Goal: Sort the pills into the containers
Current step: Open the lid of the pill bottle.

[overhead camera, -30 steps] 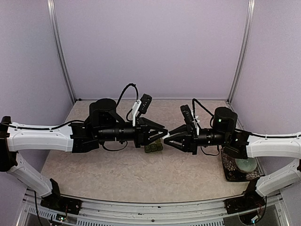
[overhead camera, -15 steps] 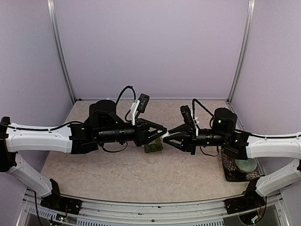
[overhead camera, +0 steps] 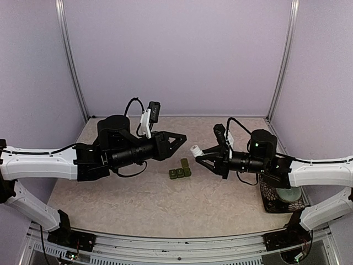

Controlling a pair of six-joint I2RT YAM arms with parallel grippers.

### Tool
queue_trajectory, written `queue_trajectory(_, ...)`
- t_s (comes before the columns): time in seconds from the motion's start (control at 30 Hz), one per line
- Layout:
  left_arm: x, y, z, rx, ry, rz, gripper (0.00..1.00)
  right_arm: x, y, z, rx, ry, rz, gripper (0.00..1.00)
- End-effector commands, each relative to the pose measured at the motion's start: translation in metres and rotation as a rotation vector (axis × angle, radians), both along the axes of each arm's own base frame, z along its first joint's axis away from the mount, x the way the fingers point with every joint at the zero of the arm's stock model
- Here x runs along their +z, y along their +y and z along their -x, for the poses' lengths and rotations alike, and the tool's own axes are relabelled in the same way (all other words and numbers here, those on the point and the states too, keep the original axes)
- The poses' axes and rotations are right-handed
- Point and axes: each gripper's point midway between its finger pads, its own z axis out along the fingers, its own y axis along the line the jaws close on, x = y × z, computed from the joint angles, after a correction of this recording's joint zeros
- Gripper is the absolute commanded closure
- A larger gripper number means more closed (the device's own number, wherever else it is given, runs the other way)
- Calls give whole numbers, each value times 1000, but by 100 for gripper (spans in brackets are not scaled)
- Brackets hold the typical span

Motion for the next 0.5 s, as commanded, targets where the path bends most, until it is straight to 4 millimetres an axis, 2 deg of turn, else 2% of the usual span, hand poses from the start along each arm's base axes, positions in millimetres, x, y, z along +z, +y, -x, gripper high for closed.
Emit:
queue_trajectory(0.0,32,16,-14,136,-14,82,70,-10,-12,-15,-103,20,34,100)
queue_trajectory(0.2,37,13,-14,137,-25,90,70,-9,-13,-13,-97,9,29,100)
queue_trajectory(0.27,36,10,-10,107,-38,74,62,-10,-13,-8,-78,2,28,100)
queue_trajectory(0.37,32,0,4,-1,-97,47,35,-7,-7,9,31,3,15,100)
queue_trajectory(0.47,33,-3,19,-107,-196,50,18,0,0,28,146,33,-18,100)
